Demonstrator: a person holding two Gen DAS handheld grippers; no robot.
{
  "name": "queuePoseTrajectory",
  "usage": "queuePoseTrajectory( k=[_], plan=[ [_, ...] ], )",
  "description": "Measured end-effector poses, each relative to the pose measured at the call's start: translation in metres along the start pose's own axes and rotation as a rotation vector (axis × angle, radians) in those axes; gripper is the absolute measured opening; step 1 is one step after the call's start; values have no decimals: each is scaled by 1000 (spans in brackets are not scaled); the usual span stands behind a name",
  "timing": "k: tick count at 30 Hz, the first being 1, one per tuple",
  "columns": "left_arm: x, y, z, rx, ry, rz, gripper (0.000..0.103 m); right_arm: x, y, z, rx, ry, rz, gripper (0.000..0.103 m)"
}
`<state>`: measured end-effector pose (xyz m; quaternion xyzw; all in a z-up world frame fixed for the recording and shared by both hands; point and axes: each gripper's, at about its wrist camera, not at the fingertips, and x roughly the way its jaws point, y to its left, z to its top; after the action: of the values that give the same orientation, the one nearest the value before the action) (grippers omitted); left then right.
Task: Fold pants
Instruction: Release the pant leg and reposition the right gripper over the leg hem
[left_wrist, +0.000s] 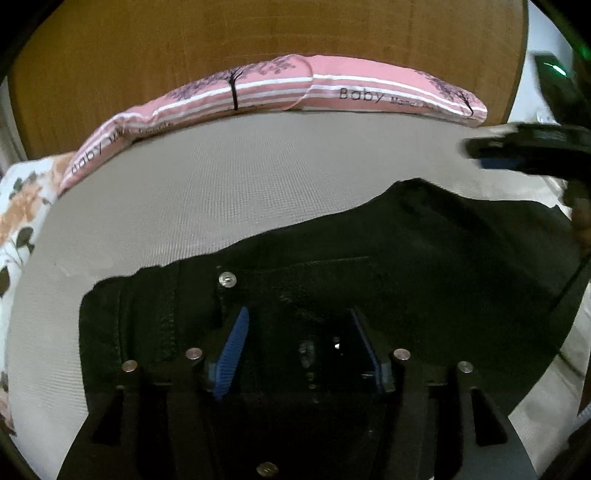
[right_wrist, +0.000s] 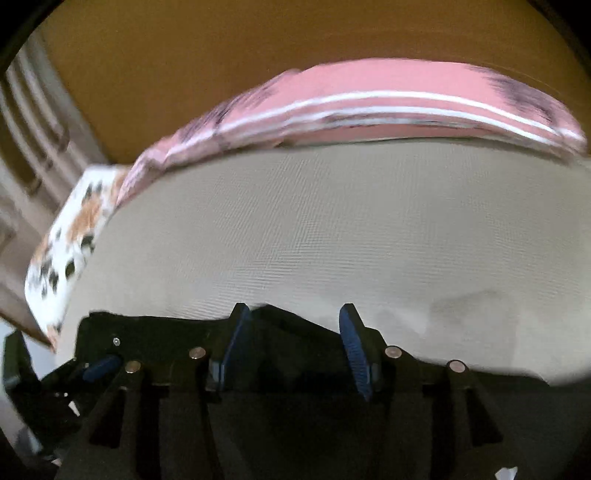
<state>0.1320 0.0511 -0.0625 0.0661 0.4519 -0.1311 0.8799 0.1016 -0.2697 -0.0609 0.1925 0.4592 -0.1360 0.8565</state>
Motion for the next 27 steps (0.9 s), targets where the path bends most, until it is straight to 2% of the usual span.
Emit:
queuePoseTrajectory(
  k=[4,7,10,15,20,23,27],
  plan=[
    [-13,-18,6,14,-38,-17,59,-65,-76,-37,166,-51,-66,48],
    [-15,-40,12,33,-42,-60,61,-114,-143,-81,320,-78,-136,49],
    [-11,-72,17,80,-31,-99,61,-171,-215,-139,527,-129,-194,49],
    [1,-122,23,137,9,-169,61,-226,-281,-210,728,-183,-268,49],
    [6,-171,23,192,38,-217,61,-235,-319,-253,858,-225,-202,48],
    [11,-192,23,201,73,-251,61,-222,-328,-259,879,-240,-171,44],
    [18,-208,19,222,101,-240,61,-208,-339,-255,887,-287,-150,32]
  ],
)
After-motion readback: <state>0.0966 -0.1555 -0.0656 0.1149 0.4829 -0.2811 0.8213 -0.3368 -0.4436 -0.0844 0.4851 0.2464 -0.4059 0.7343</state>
